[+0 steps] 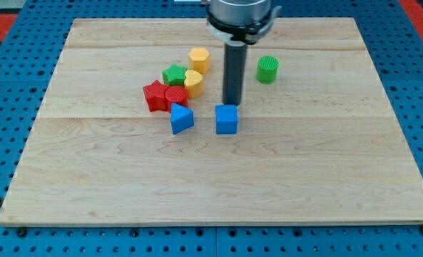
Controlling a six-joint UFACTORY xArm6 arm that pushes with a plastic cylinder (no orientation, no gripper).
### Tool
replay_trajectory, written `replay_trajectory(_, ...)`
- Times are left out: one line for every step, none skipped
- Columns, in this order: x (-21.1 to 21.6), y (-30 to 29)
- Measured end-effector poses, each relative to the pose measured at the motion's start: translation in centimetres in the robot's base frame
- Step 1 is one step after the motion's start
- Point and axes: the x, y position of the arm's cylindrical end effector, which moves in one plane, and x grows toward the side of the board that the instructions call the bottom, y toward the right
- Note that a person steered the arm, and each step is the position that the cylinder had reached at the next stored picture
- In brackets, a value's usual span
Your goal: Place the yellow heart at the bottom left of the yellow hexagon
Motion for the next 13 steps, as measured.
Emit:
replay_trajectory(-2.4,-0.7)
replay_trajectory(-4.5,-1.3)
replay_trajectory(-4.8,-0.4)
replay_trajectory(-4.8,-1.2)
replay_trajectory(-7.2,-1.7)
replay_trajectory(-10.9,-2.0)
replay_trajectory(-15.4,-1.9)
replay_trajectory(-15.0,-10.5)
replay_trajectory(-13.3,-14.6)
replay_trajectory(-12.8,-7.8)
replay_trajectory(-12.8,3.0)
replay_trajectory(-11.9,0.4)
replay_trajectory(-13.1,-10.6)
